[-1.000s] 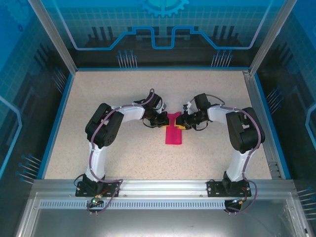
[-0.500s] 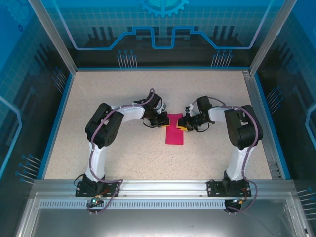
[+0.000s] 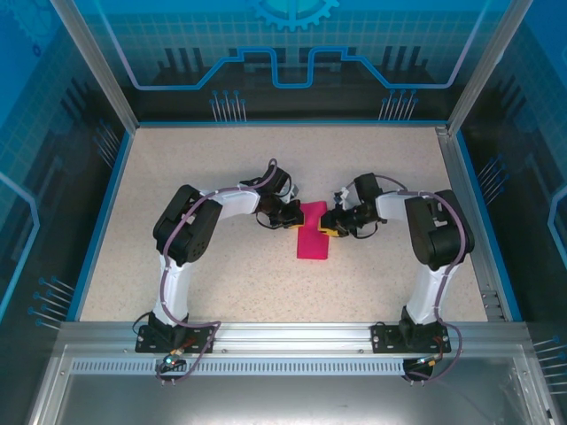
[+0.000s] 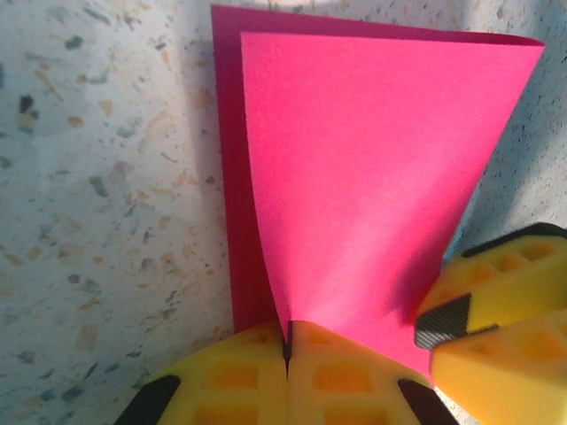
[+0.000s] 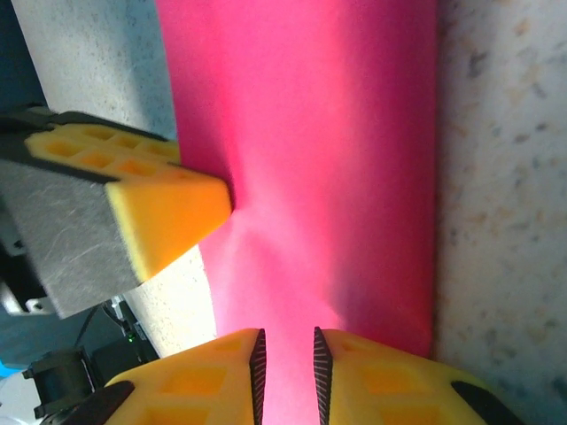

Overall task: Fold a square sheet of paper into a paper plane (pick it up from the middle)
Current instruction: Fold the square sheet of paper in half at the center of the table.

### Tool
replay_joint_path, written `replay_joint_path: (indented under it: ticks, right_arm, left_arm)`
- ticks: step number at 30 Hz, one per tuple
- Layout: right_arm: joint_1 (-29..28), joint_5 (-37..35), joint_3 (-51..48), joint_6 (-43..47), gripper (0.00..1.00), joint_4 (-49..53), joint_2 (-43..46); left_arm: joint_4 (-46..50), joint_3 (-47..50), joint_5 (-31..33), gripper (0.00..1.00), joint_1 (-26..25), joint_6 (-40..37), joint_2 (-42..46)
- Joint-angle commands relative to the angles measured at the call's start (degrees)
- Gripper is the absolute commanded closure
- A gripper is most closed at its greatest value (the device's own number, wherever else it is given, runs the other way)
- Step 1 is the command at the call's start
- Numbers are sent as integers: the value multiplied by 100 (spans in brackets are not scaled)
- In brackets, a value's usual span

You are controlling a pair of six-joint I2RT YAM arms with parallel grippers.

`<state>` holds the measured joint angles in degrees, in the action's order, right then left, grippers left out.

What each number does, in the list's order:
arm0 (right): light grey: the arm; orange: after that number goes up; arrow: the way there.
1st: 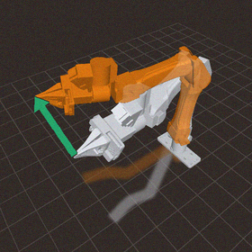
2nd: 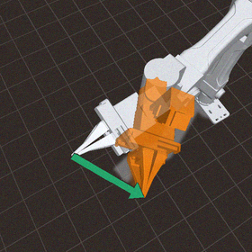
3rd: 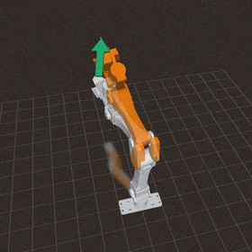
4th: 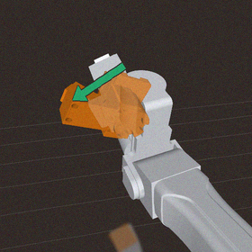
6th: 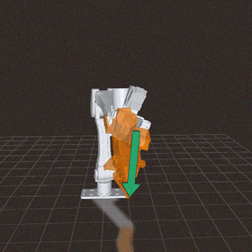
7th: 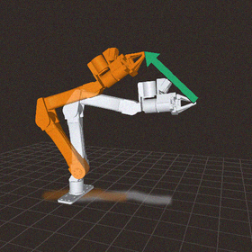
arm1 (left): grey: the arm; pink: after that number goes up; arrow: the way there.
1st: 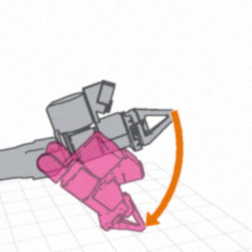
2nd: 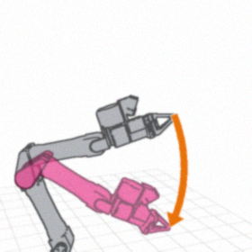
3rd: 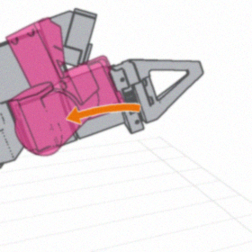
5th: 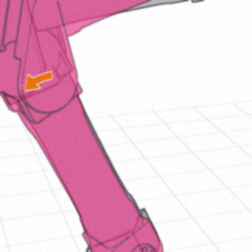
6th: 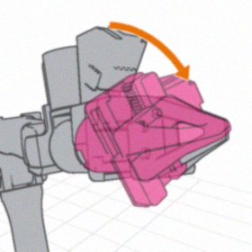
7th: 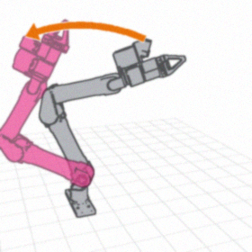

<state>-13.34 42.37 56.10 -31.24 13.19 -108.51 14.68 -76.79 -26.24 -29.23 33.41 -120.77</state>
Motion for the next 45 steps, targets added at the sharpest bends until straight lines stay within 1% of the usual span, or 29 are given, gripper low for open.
replay_joint_path:
  ticks: [1, 4, 12, 15, 20, 26, 30, 33, 39, 45]
  right_arm:
    - [-127, -84, -44, 91, 76, 268, 397]
    - [-179, -284, -37, 176, 76, 430, 342]
    - [-269, -624, -259, 202, 76, 349, -1]
    - [-271, -774, -248, 256, 77, 464, -57]
    - [-289, -783, -236, 255, 77, 606, 308]
    - [-363, -329, -279, 171, 76, 500, 781]
    - [-431, -338, -307, 215, 76, 535, 710]
    - [-457, -563, -399, 241, 76, 562, 553]
    - [-462, -680, -529, 241, 76, 456, 289]
    - [-467, -641, -467, 233, 76, 601, 656]
  left_arm:
    - [466, 13, 312, 96, 47, -89, -238]
    - [460, 15, 312, 96, 45, -97, -236]
    - [453, 9, 295, 96, 44, -96, -245]
    - [468, 14, 295, 96, 36, -104, -244]
    - [479, 15, 295, 96, 48, -106, -245]
    - [490, -2, 289, 96, 41, -102, -252]
    - [486, -33, 278, 96, 48, -106, -270]
    - [487, -48, 260, 96, 46, -98, -281]
    - [500, -69, 260, 96, 41, -93, -297]
    - [517, -64, 260, 96, 42, -97, -307]
